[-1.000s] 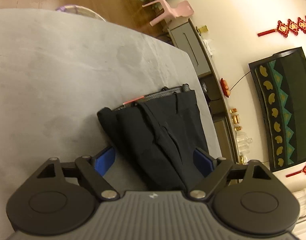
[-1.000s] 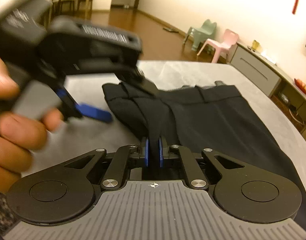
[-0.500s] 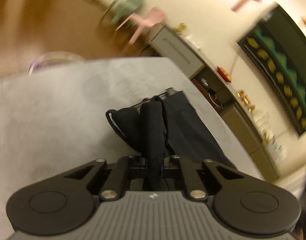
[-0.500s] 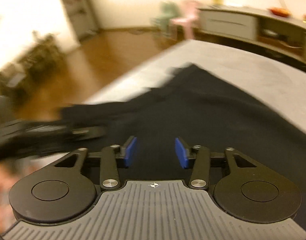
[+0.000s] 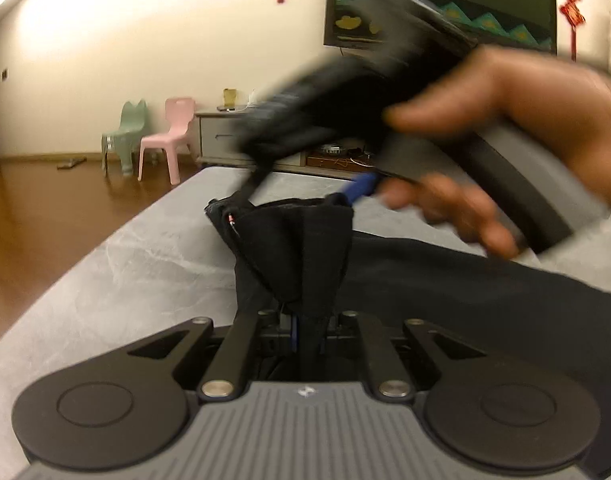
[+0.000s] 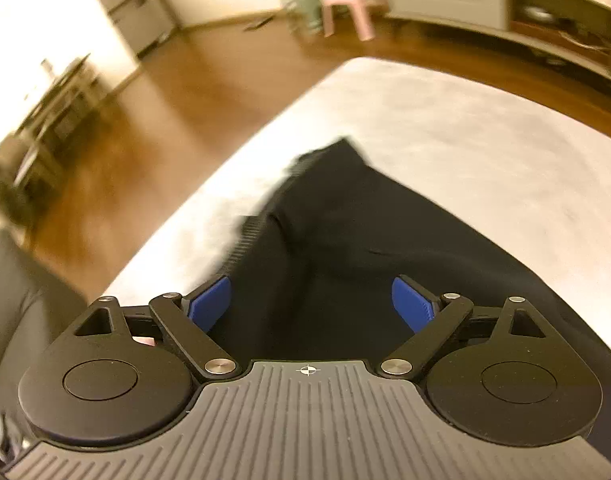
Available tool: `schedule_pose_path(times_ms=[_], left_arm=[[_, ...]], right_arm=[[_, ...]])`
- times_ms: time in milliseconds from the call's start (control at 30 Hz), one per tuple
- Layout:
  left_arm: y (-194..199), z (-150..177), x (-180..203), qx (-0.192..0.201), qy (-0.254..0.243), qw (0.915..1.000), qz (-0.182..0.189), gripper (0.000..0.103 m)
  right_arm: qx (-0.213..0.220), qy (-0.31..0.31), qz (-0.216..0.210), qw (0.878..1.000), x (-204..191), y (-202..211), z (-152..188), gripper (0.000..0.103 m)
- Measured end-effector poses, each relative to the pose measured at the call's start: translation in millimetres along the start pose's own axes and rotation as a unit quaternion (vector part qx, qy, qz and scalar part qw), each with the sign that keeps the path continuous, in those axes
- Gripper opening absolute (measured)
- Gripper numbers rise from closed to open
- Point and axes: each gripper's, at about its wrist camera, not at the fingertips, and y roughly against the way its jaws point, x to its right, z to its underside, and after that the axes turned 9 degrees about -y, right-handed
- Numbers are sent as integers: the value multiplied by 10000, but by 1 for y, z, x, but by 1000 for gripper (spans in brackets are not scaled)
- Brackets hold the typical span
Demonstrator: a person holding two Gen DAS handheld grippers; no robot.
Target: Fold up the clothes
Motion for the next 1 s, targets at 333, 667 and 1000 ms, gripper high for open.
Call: schedule_pose_path(times_ms=[333,667,1000], left_arm=[[1,8,16,2,-500,9987,70,9],[42,25,68,67,-1090,9831,1470,12],[31,27,45,-356,-381,9465,3185,23]], right_arm=[[-965,1666,1575,9686,-67,-53,-17,3],[1286,-506,1036,9850,72,122,80,2],[1219,-1894,1004,9691,170,125,174,5]])
